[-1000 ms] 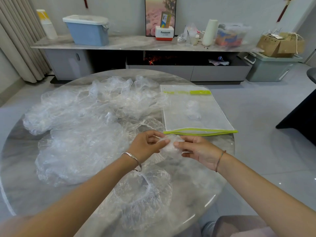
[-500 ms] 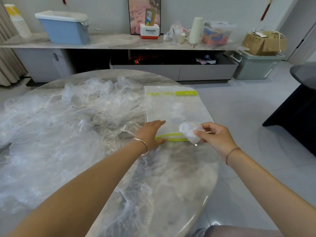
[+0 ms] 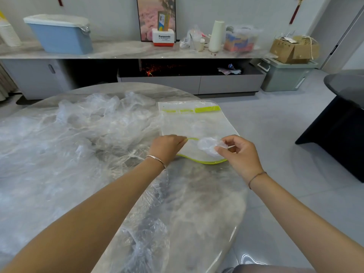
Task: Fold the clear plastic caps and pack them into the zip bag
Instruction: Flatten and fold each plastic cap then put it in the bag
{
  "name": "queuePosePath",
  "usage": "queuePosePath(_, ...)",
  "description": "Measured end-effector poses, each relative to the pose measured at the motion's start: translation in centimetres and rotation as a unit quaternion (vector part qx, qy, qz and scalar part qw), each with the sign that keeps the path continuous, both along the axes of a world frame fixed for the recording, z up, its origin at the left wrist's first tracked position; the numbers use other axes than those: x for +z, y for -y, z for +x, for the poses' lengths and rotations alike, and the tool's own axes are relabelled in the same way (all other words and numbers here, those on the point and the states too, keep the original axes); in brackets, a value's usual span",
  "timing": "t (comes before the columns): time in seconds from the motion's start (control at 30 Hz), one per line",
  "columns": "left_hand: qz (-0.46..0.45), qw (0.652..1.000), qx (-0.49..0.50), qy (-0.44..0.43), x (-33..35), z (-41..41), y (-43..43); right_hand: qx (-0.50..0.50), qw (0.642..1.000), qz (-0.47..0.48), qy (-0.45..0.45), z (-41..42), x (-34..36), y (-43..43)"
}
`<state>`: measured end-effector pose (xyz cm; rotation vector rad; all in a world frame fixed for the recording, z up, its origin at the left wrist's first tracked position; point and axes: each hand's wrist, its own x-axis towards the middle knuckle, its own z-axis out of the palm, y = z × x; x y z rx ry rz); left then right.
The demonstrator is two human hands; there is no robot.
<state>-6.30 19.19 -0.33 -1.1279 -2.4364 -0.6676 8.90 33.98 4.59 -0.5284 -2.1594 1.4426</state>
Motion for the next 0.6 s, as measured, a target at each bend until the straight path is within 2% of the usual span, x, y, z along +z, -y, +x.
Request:
queuePosePath(0.07,0.058,0.997,0.009,-0.047,1.0,0.5,0.2,0.011,0.998,0.069,-0.005,-0.2,-0.2,0.5)
queuePosePath(0.13,0.087,0.995,0.016,-0.053,2.4,1.0,0.1,0.013,0.986,0.166,-0.017,-0.4,-0.4,0.9)
queuePosePath(0.2,0.106,0.992,0.024,-0.061,3.5,1.4,0.3,0.003,0.96,0.277,-0.033,-0.6,-0.6,1.5)
queuePosePath(0.27,0.119,0.99,0.032,-0.064,4.4,2.0,0.6,-0.01,0.937,0.349,-0.019,-0.9,-0.8,1.7)
queuePosePath(0.4,0.108,0.994,0.032,-0.002,5.5,3.2,1.5,0.05,0.907,0.378,0.177,-2.2,-1.8,1.6)
queuePosePath(0.47,0.102,0.994,0.028,0.012,5.8,3.4,2.0,0.093,0.873,0.399,0.264,-2.9,-2.0,1.5)
queuePosePath(0.53,0.1,0.995,0.02,0.012,6.0,3.7,2.3,0.116,0.847,0.414,0.313,-3.5,-1.8,1.7)
queuePosePath(0.6,0.111,0.994,0.015,0.017,6.2,3.9,2.4,0.146,0.842,0.374,0.361,-4.3,-1.8,1.9)
